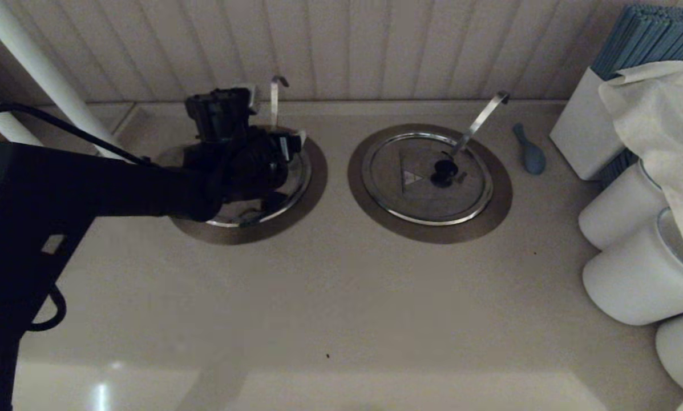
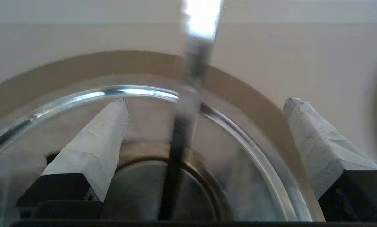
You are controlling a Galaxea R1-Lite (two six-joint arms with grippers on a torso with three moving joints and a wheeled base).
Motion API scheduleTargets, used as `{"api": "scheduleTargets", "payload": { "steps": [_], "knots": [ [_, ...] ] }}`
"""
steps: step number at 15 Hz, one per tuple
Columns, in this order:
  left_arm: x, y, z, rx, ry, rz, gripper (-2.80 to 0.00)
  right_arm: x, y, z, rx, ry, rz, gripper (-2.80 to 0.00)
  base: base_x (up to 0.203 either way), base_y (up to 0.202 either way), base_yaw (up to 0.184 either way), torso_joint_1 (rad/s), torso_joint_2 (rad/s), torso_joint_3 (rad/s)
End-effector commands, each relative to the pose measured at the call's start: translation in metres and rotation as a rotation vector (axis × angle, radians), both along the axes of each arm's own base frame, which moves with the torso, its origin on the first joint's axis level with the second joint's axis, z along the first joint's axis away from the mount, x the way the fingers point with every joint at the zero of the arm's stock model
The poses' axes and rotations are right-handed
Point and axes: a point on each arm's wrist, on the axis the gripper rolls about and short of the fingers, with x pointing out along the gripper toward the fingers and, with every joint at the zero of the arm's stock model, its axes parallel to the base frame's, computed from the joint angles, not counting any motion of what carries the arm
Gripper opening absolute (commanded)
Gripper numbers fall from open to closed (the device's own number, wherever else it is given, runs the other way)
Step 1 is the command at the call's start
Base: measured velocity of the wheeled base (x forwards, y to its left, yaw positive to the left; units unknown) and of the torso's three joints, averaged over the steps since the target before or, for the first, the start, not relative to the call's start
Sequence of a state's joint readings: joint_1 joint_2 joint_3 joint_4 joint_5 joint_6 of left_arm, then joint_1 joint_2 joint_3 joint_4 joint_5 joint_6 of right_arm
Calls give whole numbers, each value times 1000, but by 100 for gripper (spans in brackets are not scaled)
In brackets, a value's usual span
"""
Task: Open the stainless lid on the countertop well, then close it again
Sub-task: Stir with a spoon
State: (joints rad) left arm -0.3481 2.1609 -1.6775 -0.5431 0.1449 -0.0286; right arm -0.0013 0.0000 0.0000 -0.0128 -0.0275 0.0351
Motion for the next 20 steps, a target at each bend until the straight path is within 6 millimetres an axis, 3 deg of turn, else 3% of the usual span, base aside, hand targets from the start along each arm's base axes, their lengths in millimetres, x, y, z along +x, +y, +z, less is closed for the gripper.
{"api": "scheduleTargets", "payload": {
  "steps": [1, 6, 7, 13, 15, 20],
  "knots": [
    [17, -6, -18, 2, 9, 23, 0, 0, 0, 0, 0, 0, 0, -280, 0, 0, 0, 0, 0, 0],
    [37, -10, -20, -31, -58, 95, 0, 0, 0, 0, 0, 0, 0, -280, 0, 0, 0, 0, 0, 0],
    [37, -11, -21, -35, -58, 96, -280, 0, 0, 0, 0, 0, 0, -280, 0, 0, 0, 0, 0, 0],
    [31, -6, -4, -64, -120, 104, -280, 0, 0, 0, 0, -1, 0, -280, 0, 0, 0, 0, 0, 0],
    [22, 2, 13, -75, -144, 114, -280, 0, 0, 0, 0, 0, -1, -280, 0, 0, 0, 0, 0, 0],
    [0, 32, 33, -77, -142, 154, -280, 0, 0, 0, 0, -1, -2, -280, 0, 0, 0, 0, 0, 0]
  ]
}}
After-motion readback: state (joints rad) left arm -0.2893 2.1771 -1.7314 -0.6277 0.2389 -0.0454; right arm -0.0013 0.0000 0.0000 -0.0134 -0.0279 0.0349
